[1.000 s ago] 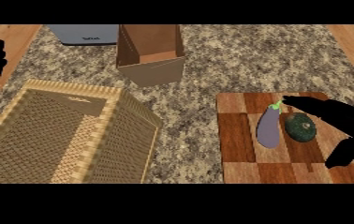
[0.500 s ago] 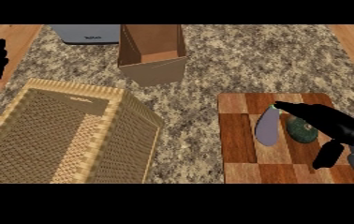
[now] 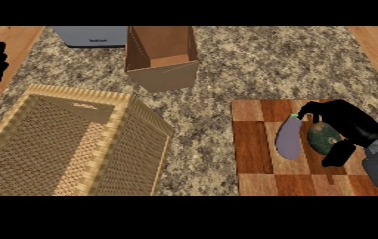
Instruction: Pick the squash from the cutting board and place it in the cardboard box
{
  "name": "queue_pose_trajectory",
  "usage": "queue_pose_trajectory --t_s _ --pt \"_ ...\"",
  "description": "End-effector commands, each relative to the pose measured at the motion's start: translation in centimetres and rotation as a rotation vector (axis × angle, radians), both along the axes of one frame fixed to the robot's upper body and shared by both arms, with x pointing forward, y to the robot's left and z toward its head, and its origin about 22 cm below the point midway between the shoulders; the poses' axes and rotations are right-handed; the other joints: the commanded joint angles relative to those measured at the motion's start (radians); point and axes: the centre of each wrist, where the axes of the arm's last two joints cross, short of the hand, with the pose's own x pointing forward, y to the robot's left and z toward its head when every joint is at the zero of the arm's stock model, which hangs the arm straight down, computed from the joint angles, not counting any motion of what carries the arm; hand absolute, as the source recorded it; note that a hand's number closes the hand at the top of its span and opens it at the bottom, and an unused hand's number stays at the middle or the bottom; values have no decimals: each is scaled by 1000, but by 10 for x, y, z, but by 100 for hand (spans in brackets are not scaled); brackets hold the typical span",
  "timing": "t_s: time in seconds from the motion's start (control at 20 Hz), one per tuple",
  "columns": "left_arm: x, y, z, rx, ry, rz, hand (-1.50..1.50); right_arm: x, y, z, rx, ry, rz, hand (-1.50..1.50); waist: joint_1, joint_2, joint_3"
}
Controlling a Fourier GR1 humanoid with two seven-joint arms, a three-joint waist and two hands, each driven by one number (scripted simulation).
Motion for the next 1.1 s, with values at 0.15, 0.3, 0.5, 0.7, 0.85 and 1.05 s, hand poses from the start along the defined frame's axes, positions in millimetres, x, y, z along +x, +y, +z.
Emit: queue_pose_trajectory --t_s 0.15,0.3,0.5,0.7,0.85,1.05 --pt "-23 -3 -52 -63 142 47 0 -12 60 -43 76 2 -479 150 -35 8 -42" --pt "-25 3 -43 -55 142 45 0 -9 82 -39 66 -36 -659 150 -24 -2 -44" --pt "-30 10 -55 -59 154 84 0 -8 115 -12 4 -203 -766 150 -45 -3 -48" --pt "-29 5 -52 -63 154 71 0 -11 169 35 44 -382 -805 150 -41 -7 -44" --pt "-28 -6 -58 -86 136 38 0 -15 208 67 39 -563 -755 150 -17 -1 -43" --pt "-28 -11 -60 -79 121 27 0 -36 261 95 40 -626 -709 150 -1 6 -39"
